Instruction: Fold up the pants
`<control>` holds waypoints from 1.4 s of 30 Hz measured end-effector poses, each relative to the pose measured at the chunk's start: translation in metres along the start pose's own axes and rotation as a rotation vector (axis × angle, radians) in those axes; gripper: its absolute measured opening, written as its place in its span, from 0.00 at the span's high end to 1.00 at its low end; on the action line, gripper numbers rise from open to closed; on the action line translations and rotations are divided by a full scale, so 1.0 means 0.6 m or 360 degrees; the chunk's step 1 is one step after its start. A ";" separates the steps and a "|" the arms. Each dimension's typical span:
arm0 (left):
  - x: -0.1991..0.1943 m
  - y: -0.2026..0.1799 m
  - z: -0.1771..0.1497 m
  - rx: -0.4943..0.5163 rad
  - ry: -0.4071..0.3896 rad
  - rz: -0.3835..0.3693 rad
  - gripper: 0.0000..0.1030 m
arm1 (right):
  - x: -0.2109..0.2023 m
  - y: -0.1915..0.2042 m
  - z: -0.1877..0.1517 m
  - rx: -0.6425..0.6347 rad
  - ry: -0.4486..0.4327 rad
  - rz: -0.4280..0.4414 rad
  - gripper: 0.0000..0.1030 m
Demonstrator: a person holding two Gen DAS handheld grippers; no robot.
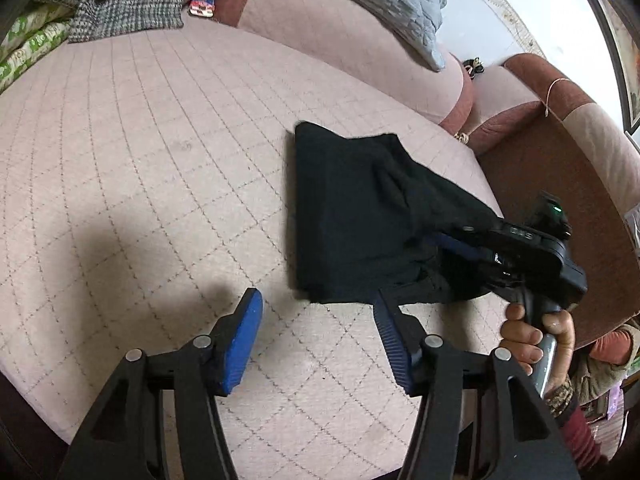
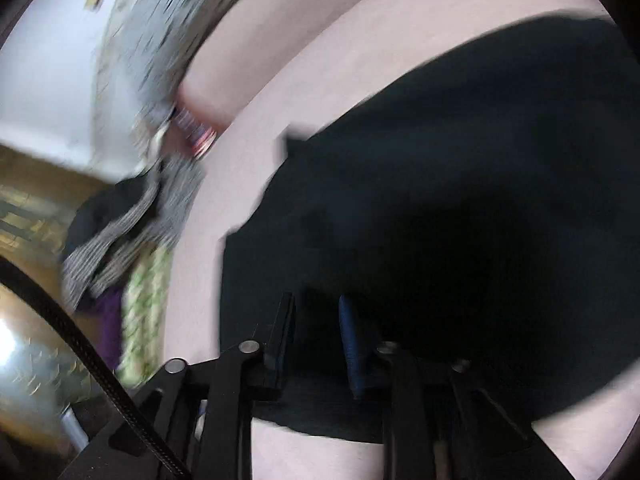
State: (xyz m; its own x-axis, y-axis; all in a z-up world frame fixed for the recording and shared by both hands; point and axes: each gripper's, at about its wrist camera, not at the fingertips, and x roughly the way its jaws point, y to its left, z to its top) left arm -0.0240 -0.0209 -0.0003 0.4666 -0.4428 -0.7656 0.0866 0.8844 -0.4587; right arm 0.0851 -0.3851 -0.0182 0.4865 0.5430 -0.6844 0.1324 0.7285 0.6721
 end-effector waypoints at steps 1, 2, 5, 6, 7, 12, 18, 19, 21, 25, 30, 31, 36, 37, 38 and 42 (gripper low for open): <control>0.003 -0.002 0.000 0.0002 0.0015 -0.0001 0.45 | -0.023 -0.010 -0.001 -0.0020 -0.0071 -0.0051 0.61; 0.006 -0.006 0.000 0.0012 0.0024 -0.0006 0.45 | -0.049 -0.024 -0.005 -0.0010 -0.0119 -0.0025 0.61; 0.013 -0.031 0.006 0.0078 0.0051 -0.0018 0.45 | -0.111 -0.063 -0.020 0.0059 -0.0229 0.0022 0.61; 0.016 -0.041 0.010 0.0098 0.0060 -0.0032 0.45 | -0.133 -0.072 -0.028 0.0060 -0.0289 0.0002 0.60; 0.019 -0.056 0.017 0.0131 0.0071 -0.0051 0.45 | -0.162 -0.088 -0.039 0.0065 -0.0377 -0.0051 0.60; 0.053 -0.166 0.068 0.0376 0.0141 -0.0116 0.44 | -0.244 -0.152 -0.058 0.0196 -0.0636 -0.0263 0.56; 0.141 -0.350 0.125 0.0748 0.0249 -0.0207 0.41 | -0.245 -0.188 -0.043 0.0219 -0.0641 -0.0366 0.56; 0.163 -0.380 0.132 0.0797 0.0284 -0.0226 0.41 | -0.238 -0.192 -0.040 0.0227 -0.0632 -0.0359 0.56; 0.204 -0.429 0.140 0.0866 0.0353 -0.0260 0.41 | -0.237 -0.210 -0.034 0.0223 -0.0638 -0.0338 0.56; 0.308 -0.512 0.151 0.0968 0.0533 -0.0297 0.41 | -0.223 -0.210 -0.026 0.0181 -0.0618 -0.0324 0.55; 0.412 -0.566 0.167 0.0991 0.0629 -0.0321 0.41 | -0.203 -0.202 -0.017 0.0110 -0.0618 -0.0346 0.55; 0.425 -0.577 0.171 0.1005 0.0653 -0.0339 0.41 | -0.200 -0.202 -0.014 0.0100 -0.0620 -0.0345 0.55; 0.490 -0.609 0.139 0.1193 0.0880 -0.0397 0.30 | -0.190 -0.203 -0.006 0.0080 -0.0628 -0.0320 0.55; 0.493 -0.617 0.130 0.1269 0.0885 -0.0370 0.30 | -0.189 -0.203 -0.005 0.0076 -0.0624 -0.0320 0.56; 0.490 -0.624 0.123 0.1342 0.0877 -0.0355 0.42 | -0.189 -0.202 -0.005 0.0071 -0.0623 -0.0322 0.66; 0.460 -0.629 0.107 0.1434 0.0903 -0.0380 1.00 | -0.192 -0.213 -0.001 0.0147 -0.0580 -0.0173 0.83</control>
State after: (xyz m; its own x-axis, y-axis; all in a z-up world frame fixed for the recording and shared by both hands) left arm 0.1287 -0.4671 -0.0095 -0.1015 -0.4166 -0.9034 0.8420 0.4476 -0.3010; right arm 0.0117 -0.5404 -0.0256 0.7380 0.2687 -0.6191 0.2691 0.7241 0.6351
